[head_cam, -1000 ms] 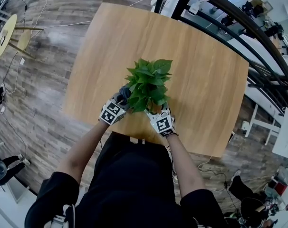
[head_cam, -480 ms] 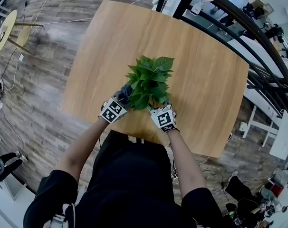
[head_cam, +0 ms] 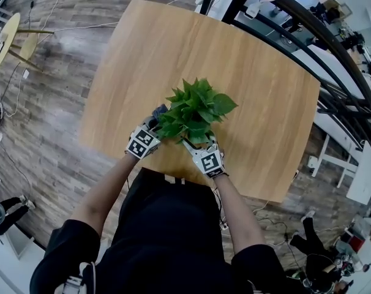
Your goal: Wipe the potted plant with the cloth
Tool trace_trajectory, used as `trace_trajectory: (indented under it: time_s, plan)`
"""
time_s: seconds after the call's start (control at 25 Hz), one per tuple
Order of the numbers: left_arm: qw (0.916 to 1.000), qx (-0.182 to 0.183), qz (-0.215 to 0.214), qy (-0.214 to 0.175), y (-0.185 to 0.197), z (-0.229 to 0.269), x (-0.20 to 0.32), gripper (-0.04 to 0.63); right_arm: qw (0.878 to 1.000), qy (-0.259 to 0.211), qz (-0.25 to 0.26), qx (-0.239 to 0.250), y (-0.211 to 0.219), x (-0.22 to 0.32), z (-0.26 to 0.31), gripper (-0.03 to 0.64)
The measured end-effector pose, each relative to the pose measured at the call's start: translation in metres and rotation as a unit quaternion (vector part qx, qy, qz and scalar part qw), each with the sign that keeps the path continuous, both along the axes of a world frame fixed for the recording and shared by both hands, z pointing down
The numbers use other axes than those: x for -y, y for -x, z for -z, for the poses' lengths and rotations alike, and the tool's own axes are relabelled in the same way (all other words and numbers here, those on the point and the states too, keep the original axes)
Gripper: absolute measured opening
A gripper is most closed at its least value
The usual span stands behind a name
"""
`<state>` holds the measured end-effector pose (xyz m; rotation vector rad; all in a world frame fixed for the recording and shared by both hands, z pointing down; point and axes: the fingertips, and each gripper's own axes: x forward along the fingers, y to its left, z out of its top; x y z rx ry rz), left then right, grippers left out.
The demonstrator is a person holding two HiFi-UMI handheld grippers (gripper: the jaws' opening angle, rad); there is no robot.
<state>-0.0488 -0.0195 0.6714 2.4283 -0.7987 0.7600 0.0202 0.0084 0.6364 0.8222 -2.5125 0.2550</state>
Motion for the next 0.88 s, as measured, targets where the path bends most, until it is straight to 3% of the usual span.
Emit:
trace_trajectory:
  time_s: [0.24, 0.4, 0.64, 0.88]
  plan:
    - [0.9999, 0.009, 0.006, 0.004, 0.005, -0.003, 0.012, 0.133, 0.999, -0.014, -0.034, -0.024, -0.019, 0.021, -0.003, 0.272]
    - [0.9998, 0.018, -0.009, 0.001, 0.002, -0.004, 0.011, 0.133, 0.999, -0.032, 0.003, -0.039, -0.005, 0.029, -0.001, 0.272]
    - [0.9984, 0.018, -0.054, 0.003, -0.016, -0.001, -0.011, 0.133, 0.999, -0.027, -0.038, -0.027, -0.009, 0.036, -0.002, 0.27]
    - [0.9994, 0.005, -0.032, 0.011, -0.014, -0.004, -0.012, 0.133, 0.999, -0.023, -0.043, -0.024, -0.001, 0.03, 0.002, 0.27]
